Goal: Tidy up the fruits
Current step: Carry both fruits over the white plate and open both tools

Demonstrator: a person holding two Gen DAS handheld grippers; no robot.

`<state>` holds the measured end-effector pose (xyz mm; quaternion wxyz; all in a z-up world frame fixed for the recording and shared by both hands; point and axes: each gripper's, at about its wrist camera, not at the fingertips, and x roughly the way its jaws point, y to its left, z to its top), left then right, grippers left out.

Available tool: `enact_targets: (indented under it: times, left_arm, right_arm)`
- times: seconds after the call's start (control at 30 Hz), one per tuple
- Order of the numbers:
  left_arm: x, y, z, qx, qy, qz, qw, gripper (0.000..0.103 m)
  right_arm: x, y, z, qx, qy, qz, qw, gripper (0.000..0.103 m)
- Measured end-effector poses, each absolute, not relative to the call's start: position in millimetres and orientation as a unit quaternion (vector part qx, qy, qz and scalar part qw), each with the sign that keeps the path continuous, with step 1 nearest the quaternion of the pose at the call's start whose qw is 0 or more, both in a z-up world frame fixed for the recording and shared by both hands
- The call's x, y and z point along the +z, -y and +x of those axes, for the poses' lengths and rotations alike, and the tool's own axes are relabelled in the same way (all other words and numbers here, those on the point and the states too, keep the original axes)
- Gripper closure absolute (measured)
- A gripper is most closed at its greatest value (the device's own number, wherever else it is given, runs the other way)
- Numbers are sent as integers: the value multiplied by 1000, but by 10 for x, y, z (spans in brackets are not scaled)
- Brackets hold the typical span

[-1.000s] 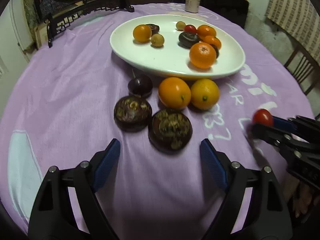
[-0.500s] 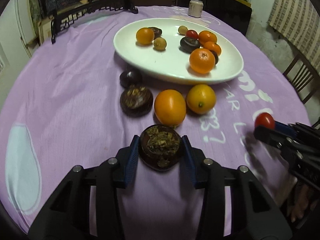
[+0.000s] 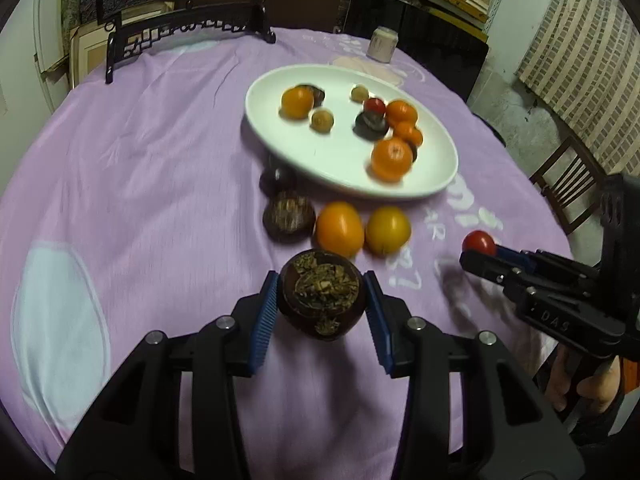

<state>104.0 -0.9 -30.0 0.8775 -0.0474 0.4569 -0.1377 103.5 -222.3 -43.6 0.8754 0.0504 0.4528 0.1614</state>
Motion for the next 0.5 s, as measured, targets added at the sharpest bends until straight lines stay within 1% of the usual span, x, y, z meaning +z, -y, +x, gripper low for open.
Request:
enact_targets:
  times: [0.13,0.3,0.43,0.5]
  left_arm:
    - [-152,60,1382,-143,-444,-39,884,60]
    - [-30,186,2143,-123,-445,-33,886,60]
    - [-55,276,2715,-107,-456,-43,882,60]
    - [-102,280,2840,-108,-462,-56,878,60]
  right_arm:
    - [-285,2222,1260,160,-439,40,883,75]
    - [-73,2118,1772,172,-419,35,891,75]
    - [-72,2001,2223,150,-408,15,901,75]
    - [-156,1999,2384,146,-416,19,897,75]
